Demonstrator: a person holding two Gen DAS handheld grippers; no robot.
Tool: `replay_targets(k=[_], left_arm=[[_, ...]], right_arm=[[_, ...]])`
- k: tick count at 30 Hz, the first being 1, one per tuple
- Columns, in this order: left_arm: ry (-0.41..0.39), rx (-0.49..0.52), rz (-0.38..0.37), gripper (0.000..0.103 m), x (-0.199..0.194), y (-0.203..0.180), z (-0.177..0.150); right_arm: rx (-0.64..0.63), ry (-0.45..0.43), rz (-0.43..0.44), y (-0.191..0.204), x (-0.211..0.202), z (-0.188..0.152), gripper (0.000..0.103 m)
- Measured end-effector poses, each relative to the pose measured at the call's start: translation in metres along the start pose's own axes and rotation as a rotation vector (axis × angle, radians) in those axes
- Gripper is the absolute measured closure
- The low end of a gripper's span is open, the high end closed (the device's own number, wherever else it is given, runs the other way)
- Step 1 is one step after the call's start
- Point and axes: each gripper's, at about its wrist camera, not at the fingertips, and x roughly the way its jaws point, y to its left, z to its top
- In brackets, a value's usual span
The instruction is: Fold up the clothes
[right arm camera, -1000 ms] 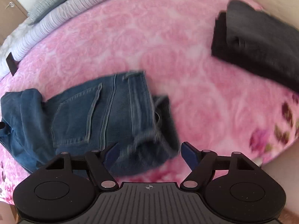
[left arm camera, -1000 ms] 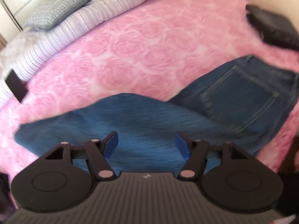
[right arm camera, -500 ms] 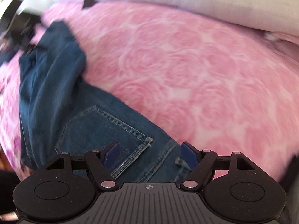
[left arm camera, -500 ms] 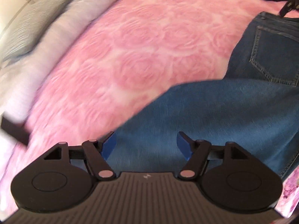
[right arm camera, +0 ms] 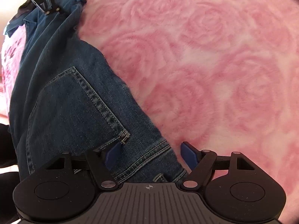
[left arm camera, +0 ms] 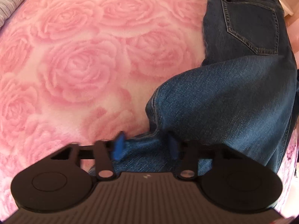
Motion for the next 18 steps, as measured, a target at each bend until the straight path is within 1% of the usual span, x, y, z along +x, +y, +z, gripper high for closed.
replay_targets(k=[1, 2, 3, 4, 7, 10, 11, 13, 15, 17, 18], left_arm=[[0.003, 0.005, 0.013, 0.077, -0.003, -0.002, 0.000], [-0.002, 0.009, 0.032, 0.081, -0.011, -0.007, -0.002], [-0.010, -0.001, 0.049, 0.085, -0.021, -0.011, -0.004], [-0.018, -0.012, 0.066, 0.087, -0.031, -0.016, -0.005], [-0.055, -0.049, 0.116, 0.088, -0.075, -0.039, -0.012], [-0.059, -0.056, 0.152, 0.089, -0.116, -0.086, -0.024], [-0.053, -0.054, 0.160, 0.089, -0.128, -0.104, -0.028], [-0.022, -0.059, 0.151, 0.090, -0.142, -0.143, -0.040], [0.038, -0.062, 0.122, 0.090, -0.142, -0.182, -0.053], [0.098, -0.070, 0.090, 0.090, -0.133, -0.214, -0.065], [0.126, -0.076, 0.074, 0.088, -0.126, -0.228, -0.072]], right_arm=[[-0.001, -0.001, -0.004, 0.000, -0.004, 0.001, 0.064], [-0.001, -0.002, -0.007, 0.000, -0.008, 0.002, 0.078], [-0.005, -0.006, -0.013, 0.001, -0.013, 0.003, 0.087], [-0.023, -0.030, -0.027, 0.008, -0.025, 0.002, 0.090], [-0.060, -0.128, -0.075, 0.034, -0.072, -0.008, 0.091], [-0.156, -0.183, -0.098, 0.083, -0.123, -0.034, 0.091], [-0.196, -0.175, -0.093, 0.101, -0.135, -0.048, 0.091], [-0.253, -0.151, -0.073, 0.137, -0.153, -0.077, 0.091], [-0.259, -0.115, -0.052, 0.165, -0.153, -0.105, 0.091], [-0.224, -0.079, -0.014, 0.184, -0.138, -0.130, 0.092], [-0.208, -0.059, 0.000, 0.192, -0.127, -0.140, 0.091]])
